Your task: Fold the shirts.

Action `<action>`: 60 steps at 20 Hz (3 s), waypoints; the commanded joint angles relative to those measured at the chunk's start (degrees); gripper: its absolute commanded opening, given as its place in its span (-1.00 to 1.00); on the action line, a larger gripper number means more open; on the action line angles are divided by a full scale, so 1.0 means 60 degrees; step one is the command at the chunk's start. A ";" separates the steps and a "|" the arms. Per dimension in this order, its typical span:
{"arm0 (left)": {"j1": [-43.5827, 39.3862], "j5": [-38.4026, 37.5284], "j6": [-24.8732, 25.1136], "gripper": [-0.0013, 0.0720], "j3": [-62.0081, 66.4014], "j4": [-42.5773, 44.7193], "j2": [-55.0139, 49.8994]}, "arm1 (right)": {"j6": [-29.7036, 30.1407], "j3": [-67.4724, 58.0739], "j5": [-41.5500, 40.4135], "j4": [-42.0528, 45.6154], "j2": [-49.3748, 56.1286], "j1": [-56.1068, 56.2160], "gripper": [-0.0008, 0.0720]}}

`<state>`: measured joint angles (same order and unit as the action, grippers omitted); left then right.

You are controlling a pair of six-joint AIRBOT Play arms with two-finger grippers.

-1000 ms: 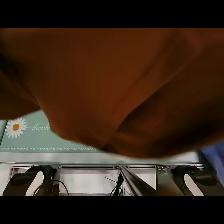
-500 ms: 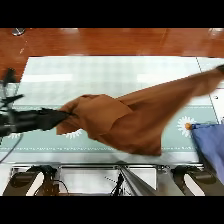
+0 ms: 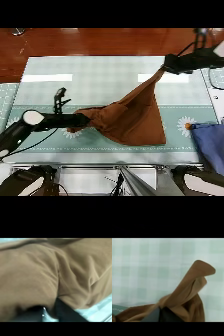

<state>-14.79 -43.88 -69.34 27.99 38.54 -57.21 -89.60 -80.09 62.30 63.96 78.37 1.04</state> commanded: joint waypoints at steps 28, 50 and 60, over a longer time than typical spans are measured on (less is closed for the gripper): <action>0.2699 -0.6124 0.2273 -0.90 0.4044 -0.1071 -0.4914 | 0.2178 0.8094 0.2430 -0.0127 -0.3614 -0.4736 0.72; 0.2809 -0.6710 0.1843 -0.90 0.4805 -0.1111 -0.4830 | 0.3308 0.5941 0.1333 -0.2539 -0.1056 -0.1282 -0.92; 0.3829 -0.3650 0.0499 -0.90 1.3111 -0.1891 -0.1814 | 0.1169 -0.7318 0.2262 -0.0856 -0.1512 -0.1534 -0.92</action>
<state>6.59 -73.06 -64.90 94.74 26.33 -73.52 -79.44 -105.84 76.07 54.76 71.00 -8.14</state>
